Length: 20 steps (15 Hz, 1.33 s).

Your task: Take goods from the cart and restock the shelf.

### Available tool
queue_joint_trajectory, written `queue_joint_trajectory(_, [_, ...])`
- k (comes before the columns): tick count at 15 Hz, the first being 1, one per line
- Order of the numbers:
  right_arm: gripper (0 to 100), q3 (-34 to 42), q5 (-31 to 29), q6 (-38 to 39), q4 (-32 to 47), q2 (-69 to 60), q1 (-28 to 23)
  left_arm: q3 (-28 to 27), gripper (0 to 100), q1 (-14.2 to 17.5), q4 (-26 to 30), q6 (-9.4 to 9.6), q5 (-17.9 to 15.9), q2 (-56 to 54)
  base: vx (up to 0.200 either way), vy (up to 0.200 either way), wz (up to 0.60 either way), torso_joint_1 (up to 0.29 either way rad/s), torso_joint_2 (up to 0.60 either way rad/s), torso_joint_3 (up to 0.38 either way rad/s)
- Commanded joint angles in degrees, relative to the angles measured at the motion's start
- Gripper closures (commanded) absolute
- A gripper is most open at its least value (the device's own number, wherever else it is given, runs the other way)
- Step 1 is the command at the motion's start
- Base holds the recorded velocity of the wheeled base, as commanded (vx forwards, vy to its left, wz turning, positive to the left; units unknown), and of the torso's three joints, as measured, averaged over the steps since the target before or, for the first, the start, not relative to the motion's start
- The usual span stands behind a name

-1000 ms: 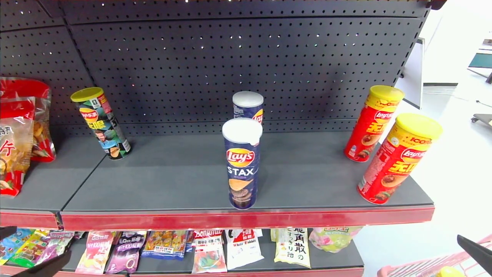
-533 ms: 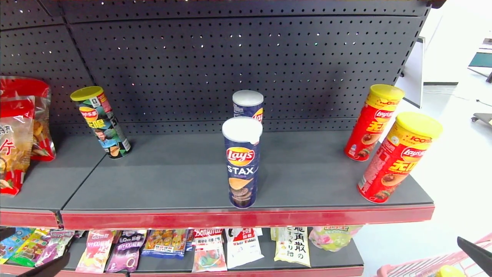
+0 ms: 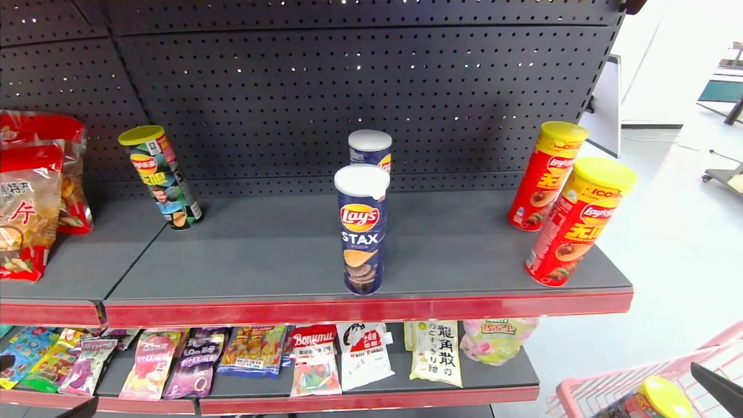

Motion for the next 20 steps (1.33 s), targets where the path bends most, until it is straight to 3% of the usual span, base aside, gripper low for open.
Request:
queue_joint_trajectory(1, [0, 0.2, 0.0, -0.4, -0.1, -0.3, 0.0, -0.1, 0, 0.0, 0.0, -0.03, -0.1, -1.0, 0.0, 0.0, -0.6, -0.007, 0.0, 0.007])
queue_joint_trajectory(6, [0, 0.3, 0.0, -1.2, -0.1, 0.2, 0.0, -0.4, 0, -0.5, 1.2, 0.67, -0.9, -6.2, 0.0, 0.0, -0.6, 0.005, 0.0, 0.002])
queue_joint_trajectory(11, [0, 0.7, 0.0, -1.2, -0.1, 0.8, 0.0, 0.2, 0, -1.1, 5.2, 0.76, -4.3, -15.3, 0.0, 0.0, -0.6, 0.002, 0.0, 0.003])
queue_joint_trajectory(14, [0, 2.2, -0.3, -1.2, -0.2, -0.5, 0.0, 1.5, 0, -1.1, 5.1, 0.67, -7.6, -21.1, 0.0, 0.0, 0.0, 0.0, 0.0, 0.0])
queue_joint_trajectory(20, [0, 4.4, -0.4, -1.2, -0.1, -2.9, 0.0, 4.0, 0, -1.1, 5.0, 0.67, -7.5, -26.2, 0.0, 0.0, 0.0, -0.066, 0.16, 0.09])
